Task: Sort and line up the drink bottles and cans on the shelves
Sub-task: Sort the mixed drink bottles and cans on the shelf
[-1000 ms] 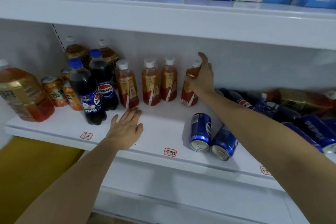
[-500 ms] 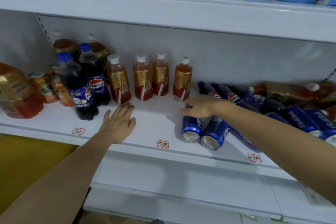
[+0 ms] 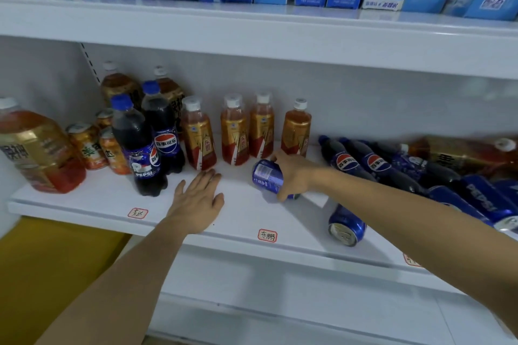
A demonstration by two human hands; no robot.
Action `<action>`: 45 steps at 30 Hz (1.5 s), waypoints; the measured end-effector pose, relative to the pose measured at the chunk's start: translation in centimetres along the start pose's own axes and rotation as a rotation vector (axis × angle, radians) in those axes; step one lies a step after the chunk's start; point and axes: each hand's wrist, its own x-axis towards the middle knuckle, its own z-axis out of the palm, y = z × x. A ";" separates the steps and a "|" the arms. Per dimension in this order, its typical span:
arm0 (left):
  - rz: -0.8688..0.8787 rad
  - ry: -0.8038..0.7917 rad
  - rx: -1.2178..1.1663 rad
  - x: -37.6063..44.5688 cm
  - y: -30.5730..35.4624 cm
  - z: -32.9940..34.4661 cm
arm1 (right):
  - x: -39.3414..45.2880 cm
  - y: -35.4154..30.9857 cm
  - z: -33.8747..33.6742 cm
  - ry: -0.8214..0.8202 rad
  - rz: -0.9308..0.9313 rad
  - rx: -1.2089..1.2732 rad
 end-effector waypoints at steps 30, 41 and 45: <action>0.007 -0.029 0.041 0.4 0.2 -0.2 | -12.5 6.1 0.4 -0.196 -0.104 -0.568; 0.000 -0.006 0.033 0.1 0.4 -0.4 | -6.4 -1.8 0.5 0.442 0.191 0.464; 0.003 0.002 0.037 0.2 0.3 -0.4 | -3.4 -3.3 0.5 0.460 0.254 0.541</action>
